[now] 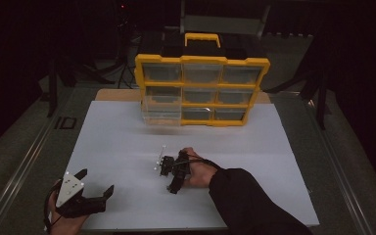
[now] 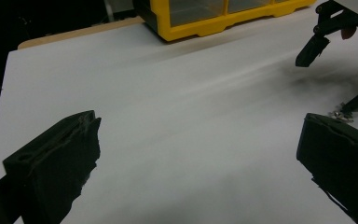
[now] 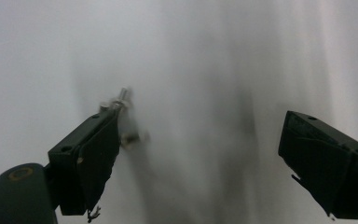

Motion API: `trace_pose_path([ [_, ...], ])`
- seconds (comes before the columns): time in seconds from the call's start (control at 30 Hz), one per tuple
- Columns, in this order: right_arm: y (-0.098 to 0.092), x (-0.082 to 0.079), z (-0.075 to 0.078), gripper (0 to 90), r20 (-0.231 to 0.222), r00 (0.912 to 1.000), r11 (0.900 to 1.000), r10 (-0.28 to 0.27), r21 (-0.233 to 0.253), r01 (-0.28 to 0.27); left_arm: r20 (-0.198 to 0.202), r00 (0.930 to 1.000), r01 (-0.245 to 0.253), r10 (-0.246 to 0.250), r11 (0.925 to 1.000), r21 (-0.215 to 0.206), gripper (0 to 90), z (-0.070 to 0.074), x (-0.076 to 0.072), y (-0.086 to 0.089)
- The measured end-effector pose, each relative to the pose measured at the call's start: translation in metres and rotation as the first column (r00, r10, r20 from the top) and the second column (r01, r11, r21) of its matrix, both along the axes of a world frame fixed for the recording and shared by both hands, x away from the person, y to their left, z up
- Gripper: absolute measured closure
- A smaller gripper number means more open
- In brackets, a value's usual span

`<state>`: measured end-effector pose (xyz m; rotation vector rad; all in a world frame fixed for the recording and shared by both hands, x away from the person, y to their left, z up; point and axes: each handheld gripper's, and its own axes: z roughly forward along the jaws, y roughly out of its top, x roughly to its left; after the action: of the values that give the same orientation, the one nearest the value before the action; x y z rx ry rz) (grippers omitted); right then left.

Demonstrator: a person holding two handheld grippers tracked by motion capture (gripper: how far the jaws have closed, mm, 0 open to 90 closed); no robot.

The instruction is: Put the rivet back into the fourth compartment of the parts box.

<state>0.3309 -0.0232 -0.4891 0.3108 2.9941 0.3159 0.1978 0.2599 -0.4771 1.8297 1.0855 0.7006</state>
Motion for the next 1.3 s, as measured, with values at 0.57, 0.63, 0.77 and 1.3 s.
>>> trace_pose_path([
  [0.57, 0.001, -0.016, 0.007, 40.2, -0.115, 0.9899, 0.996, 0.083, -0.008, -0.084, -0.002, 1.0000, 0.005, -0.005, 1.0000, 0.003, 0.0, 0.000, 0.000, -0.001],
  [0.63, 0.002, -0.018, 0.004, 46.0, -0.128, 0.9866, 0.994, 0.101, -0.034, -0.107, -0.002, 1.0000, 0.005, -0.005, 1.0000, 0.002, 0.0, 0.000, 0.000, -0.001],
  [0.77, 0.002, -0.019, 0.003, 54.4, -0.130, 0.9854, 0.992, 0.109, -0.055, -0.117, -0.002, 1.0000, 0.005, -0.005, 1.0000, 0.002, 0.0, 0.000, 0.000, -0.001],
  [1.3, 0.007, -0.024, 0.005, 83.2, -0.140, 0.9793, 0.976, 0.146, -0.142, -0.166, -0.004, 1.0000, 0.005, -0.005, 1.0000, 0.003, 0.0, 0.000, 0.000, 0.000],
])
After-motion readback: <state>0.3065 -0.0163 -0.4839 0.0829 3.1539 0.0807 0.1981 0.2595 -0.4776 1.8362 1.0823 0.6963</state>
